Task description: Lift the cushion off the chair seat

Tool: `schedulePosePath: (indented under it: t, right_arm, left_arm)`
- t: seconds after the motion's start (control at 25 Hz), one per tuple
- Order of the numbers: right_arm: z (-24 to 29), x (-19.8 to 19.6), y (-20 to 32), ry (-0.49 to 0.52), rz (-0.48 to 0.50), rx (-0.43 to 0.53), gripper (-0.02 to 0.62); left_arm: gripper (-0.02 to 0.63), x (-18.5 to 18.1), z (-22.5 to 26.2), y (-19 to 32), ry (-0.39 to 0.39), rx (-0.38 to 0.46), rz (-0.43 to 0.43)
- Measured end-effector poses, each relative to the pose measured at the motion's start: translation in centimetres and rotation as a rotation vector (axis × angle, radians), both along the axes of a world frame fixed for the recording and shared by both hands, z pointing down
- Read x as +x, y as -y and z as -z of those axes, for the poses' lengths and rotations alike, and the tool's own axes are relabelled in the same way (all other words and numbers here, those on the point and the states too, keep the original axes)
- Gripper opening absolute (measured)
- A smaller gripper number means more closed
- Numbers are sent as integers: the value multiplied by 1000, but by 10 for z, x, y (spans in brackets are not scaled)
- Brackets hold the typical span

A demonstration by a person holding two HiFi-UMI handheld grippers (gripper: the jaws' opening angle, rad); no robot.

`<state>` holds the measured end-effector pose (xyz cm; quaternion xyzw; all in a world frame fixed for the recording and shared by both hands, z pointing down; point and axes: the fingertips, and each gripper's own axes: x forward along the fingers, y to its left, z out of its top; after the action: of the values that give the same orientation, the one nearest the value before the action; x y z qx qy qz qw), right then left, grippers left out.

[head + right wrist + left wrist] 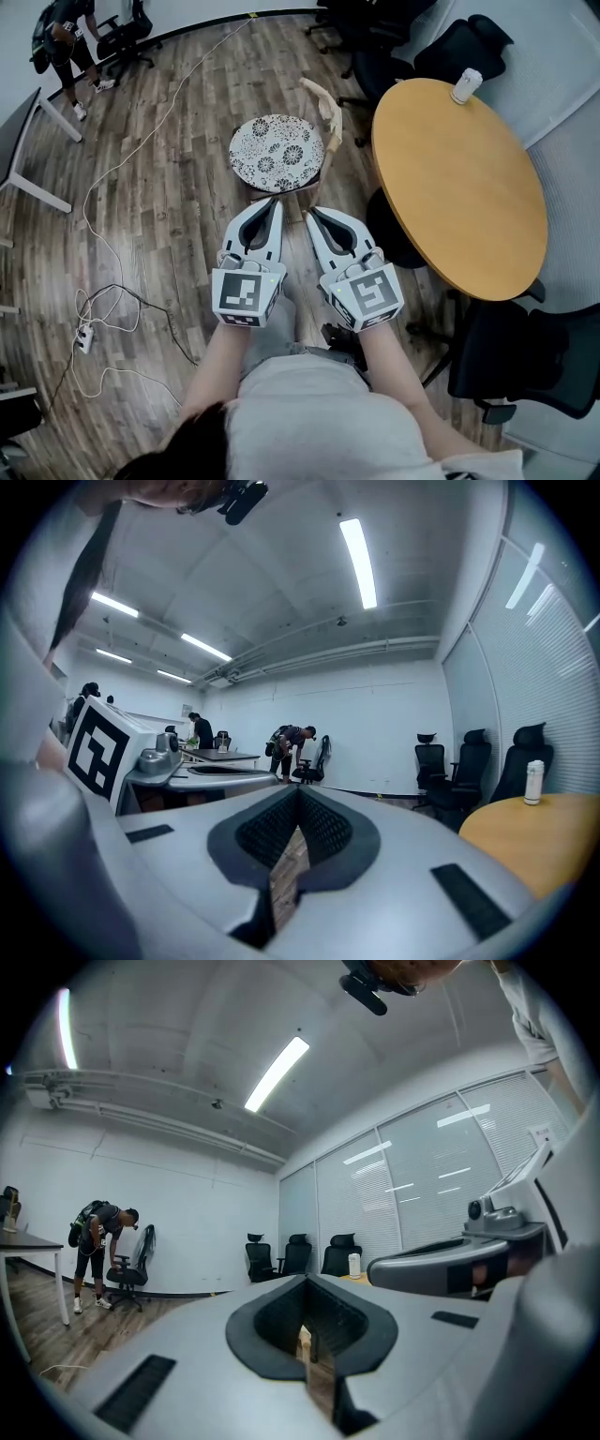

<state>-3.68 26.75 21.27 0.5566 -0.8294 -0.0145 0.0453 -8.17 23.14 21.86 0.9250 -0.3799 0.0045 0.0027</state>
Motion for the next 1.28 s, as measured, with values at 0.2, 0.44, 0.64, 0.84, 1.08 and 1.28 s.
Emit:
schedulePosePath:
  t: [0.2, 0.44, 0.64, 0.84, 1.08, 1.28]
  right_arm:
    - [-1, 6, 50, -9, 0, -9, 25]
    - [-5, 8, 111, -12, -16, -30, 26]
    - [-4, 10, 156, -7, -28, -30, 26]
    - [-1, 16, 191, 6, -59, -35, 26]
    - [-14, 27, 222, -26, -82, -68, 26]
    - [-22, 41, 250, -38, -90, -97, 25]
  left_arm:
    - [3, 6, -2, 50, -2, -7, -8]
    - [3, 6, -5, 110, -2, -23, -19]
    - [3, 5, -6, 153, -5, -21, -27]
    - [3, 6, -4, 186, 14, -1, -43]
    - [3, 11, -7, 219, 36, 6, -64]
    - [3, 8, -21, 252, 41, -40, -30]
